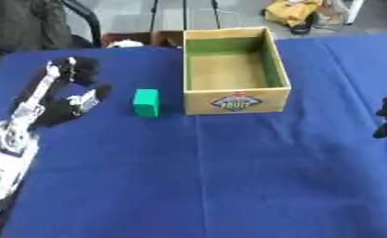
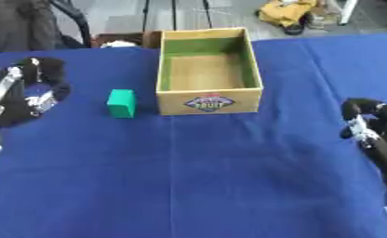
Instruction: Pick up objects on the table and place them in the box.
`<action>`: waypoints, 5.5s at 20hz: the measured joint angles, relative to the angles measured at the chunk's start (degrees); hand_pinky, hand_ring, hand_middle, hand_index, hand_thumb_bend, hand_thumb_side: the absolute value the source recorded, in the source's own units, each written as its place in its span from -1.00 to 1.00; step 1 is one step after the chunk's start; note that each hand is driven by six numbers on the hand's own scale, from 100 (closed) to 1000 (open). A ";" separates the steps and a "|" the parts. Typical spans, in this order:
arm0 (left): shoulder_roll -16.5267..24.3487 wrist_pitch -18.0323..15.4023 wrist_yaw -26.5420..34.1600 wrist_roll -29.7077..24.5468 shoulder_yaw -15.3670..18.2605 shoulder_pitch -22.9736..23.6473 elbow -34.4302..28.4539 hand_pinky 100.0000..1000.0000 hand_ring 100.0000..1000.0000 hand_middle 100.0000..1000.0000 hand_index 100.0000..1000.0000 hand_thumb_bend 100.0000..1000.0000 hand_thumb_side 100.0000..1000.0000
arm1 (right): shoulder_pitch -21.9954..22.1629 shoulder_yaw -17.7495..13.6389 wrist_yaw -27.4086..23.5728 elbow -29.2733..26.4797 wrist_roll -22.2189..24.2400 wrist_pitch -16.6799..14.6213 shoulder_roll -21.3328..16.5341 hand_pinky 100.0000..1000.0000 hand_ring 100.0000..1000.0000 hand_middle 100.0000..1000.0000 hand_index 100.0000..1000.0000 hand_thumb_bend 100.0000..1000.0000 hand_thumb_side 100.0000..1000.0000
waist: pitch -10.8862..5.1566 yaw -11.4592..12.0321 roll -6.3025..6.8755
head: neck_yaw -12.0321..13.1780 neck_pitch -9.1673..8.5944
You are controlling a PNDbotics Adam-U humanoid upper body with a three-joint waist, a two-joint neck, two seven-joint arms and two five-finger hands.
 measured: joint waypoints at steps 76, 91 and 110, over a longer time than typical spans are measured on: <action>-6.94 -10.61 -22.60 0.66 -4.86 -28.75 36.64 -0.54 -0.62 -0.71 -0.42 -1.00 -1.00 | -0.14 1.39 0.00 0.33 1.64 -0.14 -0.16 -0.15 -0.26 0.06 0.44 -0.39 0.13 | -0.20 -5.46 1.62 | 2.09 0.45; -16.23 -10.13 -31.38 9.44 -5.16 -32.30 42.20 -0.27 -0.33 -0.44 -0.17 -0.99 -1.00 | -0.79 2.40 0.00 0.33 2.78 -0.25 -0.17 -0.15 -0.27 0.05 0.44 -0.38 0.12 | 1.20 -10.15 2.62 | 4.47 -0.09; -17.02 -15.94 -32.40 5.57 -4.81 -31.16 43.24 0.15 0.07 0.06 0.38 0.65 0.49 | -0.83 2.36 0.00 0.33 2.79 -0.23 -0.17 -0.15 -0.26 0.05 0.44 -0.40 0.13 | 1.09 -9.23 2.66 | 4.11 -0.09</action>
